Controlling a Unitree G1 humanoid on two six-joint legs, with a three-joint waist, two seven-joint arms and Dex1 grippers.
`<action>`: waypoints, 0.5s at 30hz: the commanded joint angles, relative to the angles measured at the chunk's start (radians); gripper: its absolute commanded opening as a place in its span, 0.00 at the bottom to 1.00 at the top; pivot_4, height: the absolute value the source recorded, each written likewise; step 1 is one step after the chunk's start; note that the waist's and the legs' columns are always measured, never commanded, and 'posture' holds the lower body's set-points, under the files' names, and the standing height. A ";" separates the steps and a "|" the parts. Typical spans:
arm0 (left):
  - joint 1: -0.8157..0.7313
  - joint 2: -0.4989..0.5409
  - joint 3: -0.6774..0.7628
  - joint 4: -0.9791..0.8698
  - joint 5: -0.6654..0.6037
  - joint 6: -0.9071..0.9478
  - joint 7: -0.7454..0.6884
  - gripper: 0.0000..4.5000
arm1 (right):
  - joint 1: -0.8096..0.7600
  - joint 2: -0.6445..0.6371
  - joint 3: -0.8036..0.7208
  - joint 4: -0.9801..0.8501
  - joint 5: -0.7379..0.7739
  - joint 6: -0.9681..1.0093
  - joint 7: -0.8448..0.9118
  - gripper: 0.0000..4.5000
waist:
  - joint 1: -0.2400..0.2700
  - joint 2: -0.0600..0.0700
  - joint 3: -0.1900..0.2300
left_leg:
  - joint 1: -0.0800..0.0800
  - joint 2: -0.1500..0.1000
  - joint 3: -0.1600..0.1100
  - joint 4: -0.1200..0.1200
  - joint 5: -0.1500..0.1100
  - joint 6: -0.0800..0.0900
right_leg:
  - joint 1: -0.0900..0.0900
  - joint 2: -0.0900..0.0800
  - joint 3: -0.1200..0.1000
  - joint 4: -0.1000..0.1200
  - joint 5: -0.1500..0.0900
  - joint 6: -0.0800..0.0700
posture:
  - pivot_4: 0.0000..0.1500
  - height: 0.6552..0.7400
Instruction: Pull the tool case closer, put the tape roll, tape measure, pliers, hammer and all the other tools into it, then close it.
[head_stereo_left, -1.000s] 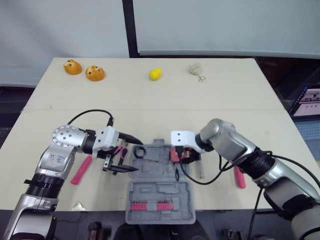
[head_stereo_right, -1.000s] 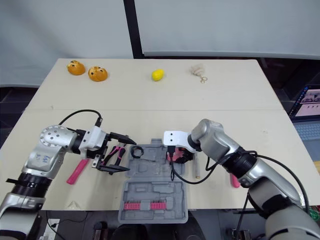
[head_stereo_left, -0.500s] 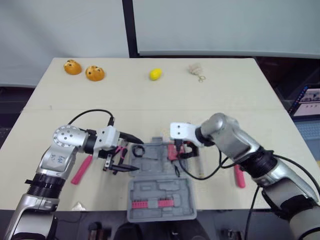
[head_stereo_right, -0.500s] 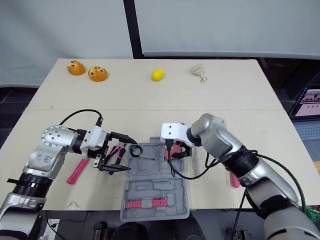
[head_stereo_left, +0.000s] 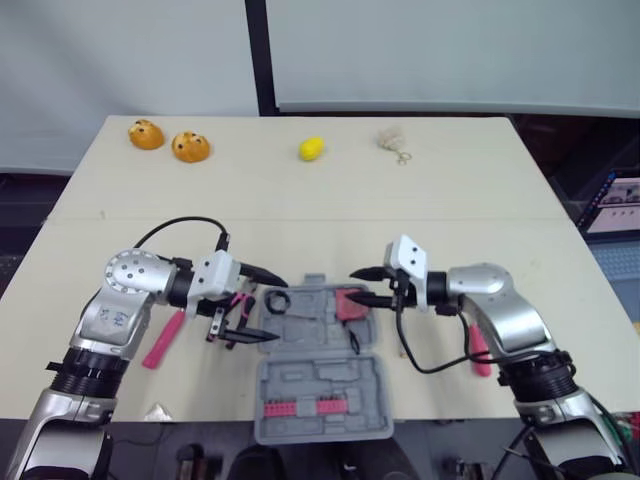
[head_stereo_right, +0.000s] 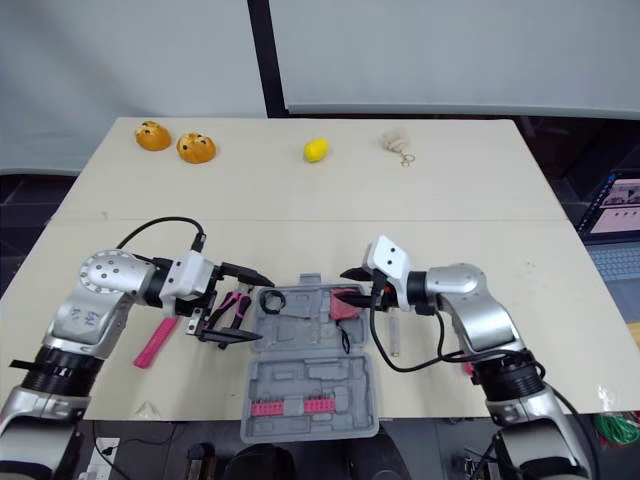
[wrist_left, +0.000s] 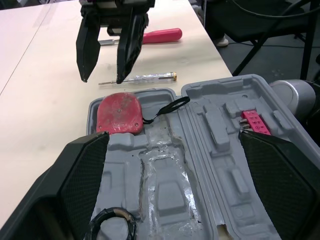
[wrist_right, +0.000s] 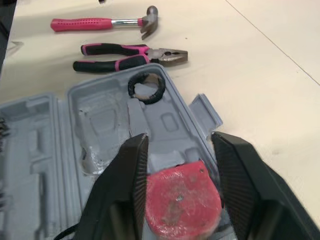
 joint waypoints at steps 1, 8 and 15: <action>0.000 0.018 0.026 -0.036 -0.021 0.000 -0.001 1.00 | 0.018 0.015 -0.006 0.046 -0.007 -0.090 -0.028 0.49 | 0.000 0.000 0.000 | 0.000 0.000 0.000 0.000 0.000 0.000 | 0.000 0.000 0.000 0.000 0.000 0.000 | 1.00 1.00; -0.005 0.022 0.028 -0.034 -0.020 -0.001 -0.004 1.00 | 0.032 0.025 0.031 0.124 -0.052 -0.135 -0.060 0.49 | 0.000 0.000 0.000 | 0.000 0.000 0.000 0.000 0.000 0.000 | 0.000 0.000 0.000 0.000 0.000 0.000 | 1.00 1.00; -0.015 0.022 0.028 -0.023 -0.017 -0.007 -0.008 1.00 | 0.050 0.019 0.081 0.216 -0.121 -0.197 -0.080 0.49 | 0.000 0.000 0.000 | 0.001 0.000 0.000 0.000 0.000 0.000 | 0.000 0.000 0.000 0.000 0.000 0.000 | 1.00 1.00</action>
